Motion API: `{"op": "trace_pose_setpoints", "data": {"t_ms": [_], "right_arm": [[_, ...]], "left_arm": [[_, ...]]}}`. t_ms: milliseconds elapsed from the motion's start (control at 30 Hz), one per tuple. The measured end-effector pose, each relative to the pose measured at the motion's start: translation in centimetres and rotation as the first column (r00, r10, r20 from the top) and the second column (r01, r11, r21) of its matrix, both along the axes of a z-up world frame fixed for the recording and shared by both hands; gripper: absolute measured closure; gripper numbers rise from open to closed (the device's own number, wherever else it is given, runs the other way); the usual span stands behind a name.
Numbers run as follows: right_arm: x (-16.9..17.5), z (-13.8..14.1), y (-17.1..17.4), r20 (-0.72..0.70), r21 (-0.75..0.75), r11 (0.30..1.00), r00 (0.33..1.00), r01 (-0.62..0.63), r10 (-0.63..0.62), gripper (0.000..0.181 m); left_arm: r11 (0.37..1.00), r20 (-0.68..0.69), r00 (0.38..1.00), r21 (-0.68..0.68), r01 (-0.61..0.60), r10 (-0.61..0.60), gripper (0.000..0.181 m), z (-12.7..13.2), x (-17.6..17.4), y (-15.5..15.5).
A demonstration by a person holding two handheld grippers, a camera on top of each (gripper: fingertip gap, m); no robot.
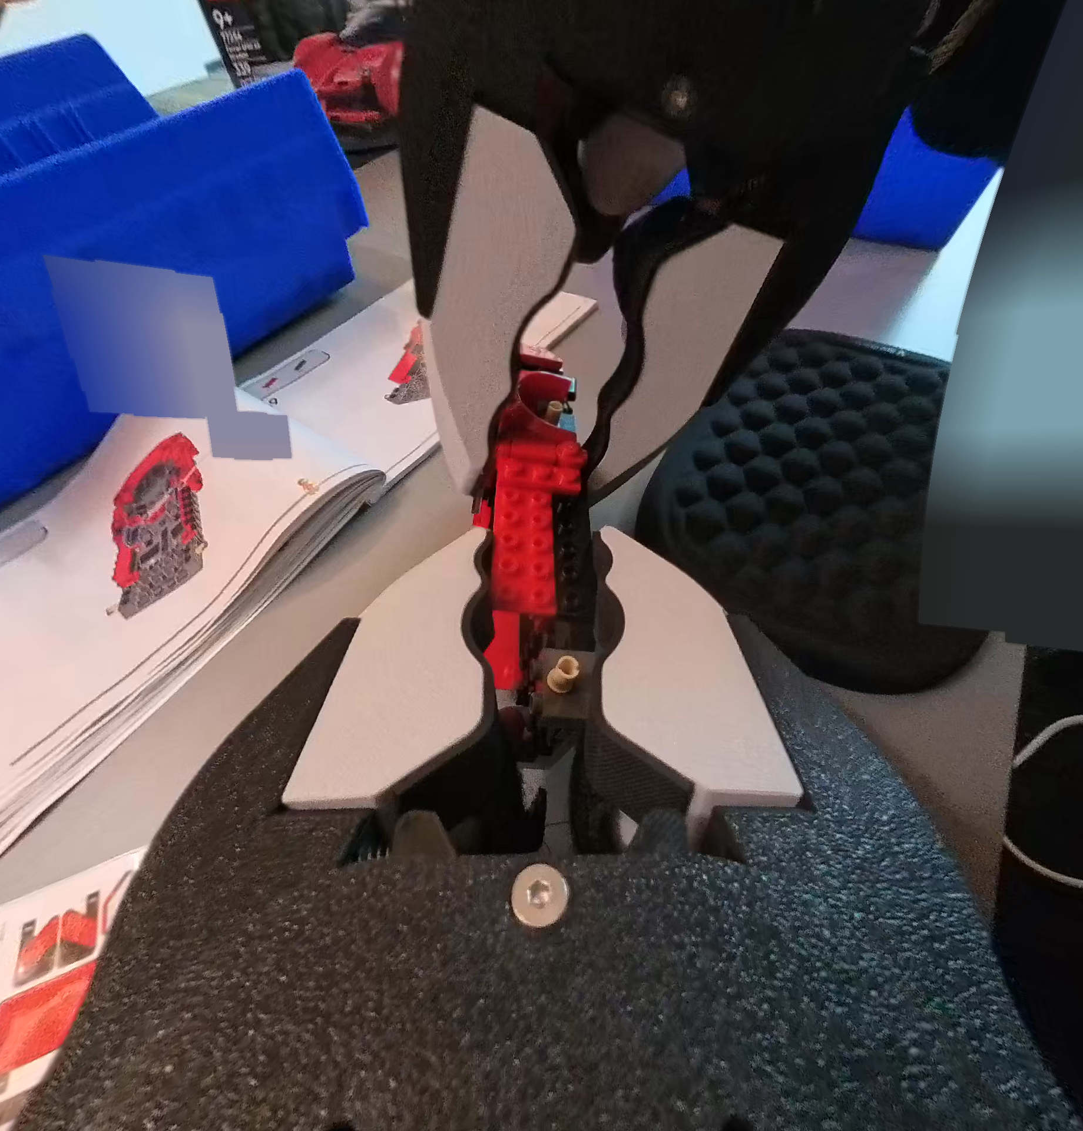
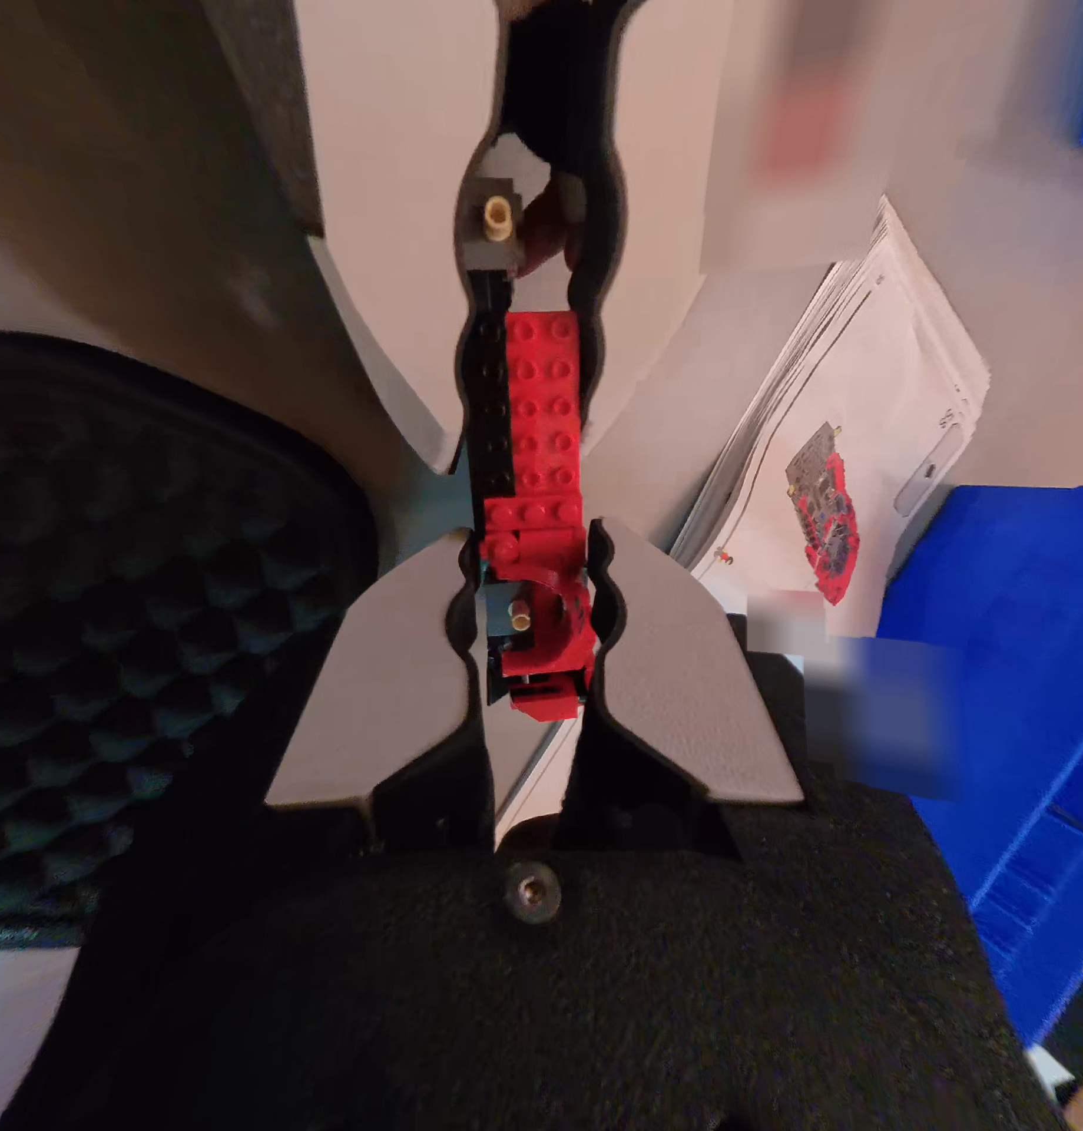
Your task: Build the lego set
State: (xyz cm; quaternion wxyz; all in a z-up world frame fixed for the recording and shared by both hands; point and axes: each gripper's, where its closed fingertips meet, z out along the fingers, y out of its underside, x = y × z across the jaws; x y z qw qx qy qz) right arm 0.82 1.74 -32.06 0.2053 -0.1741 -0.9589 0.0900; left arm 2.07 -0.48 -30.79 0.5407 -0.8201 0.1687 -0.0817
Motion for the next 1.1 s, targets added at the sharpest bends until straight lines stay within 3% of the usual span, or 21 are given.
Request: {"op": "trace_pose_setpoints", "data": {"t_ms": [200, 400, 500, 733, 1100], "right_arm": [[0.4, 0.1, -0.1, -0.196, 0.043, 0.999, 0.981, -0.001, 0.010, 0.151], [0.8, 0.1, 0.4, -0.266, 0.066, 0.997, 0.964, 0.036, -0.017, 0.151], [1.2, 0.3, 0.3, -0.220, 0.016, 0.999, 0.975, 0.035, -0.030, 0.151], [1.6, 0.5, -0.1, -0.067, -0.044, 0.999, 0.998, -0.009, 0.006, 0.151], [1.6, 0.5, -0.1, -0.013, -0.048, 0.999, 1.000, 0.012, -0.013, 0.151]], "left_arm": [[0.999, -0.119, 0.993, 0.047, 0.017, -0.011, 0.152, 0.0, 0.6, -0.1], [0.995, -0.110, 0.994, 0.099, 0.019, -0.008, 0.142, 0.7, 0.6, -0.3], [0.995, -0.138, 0.990, 0.088, 0.050, -0.037, 0.138, 0.5, 0.9, -0.4], [0.992, -0.343, 0.939, 0.112, 0.064, -0.022, 0.149, 0.1, 0.6, -0.1], [0.992, -0.188, 0.982, 0.112, 0.051, -0.029, 0.151, 0.6, 0.7, -0.1]]}}
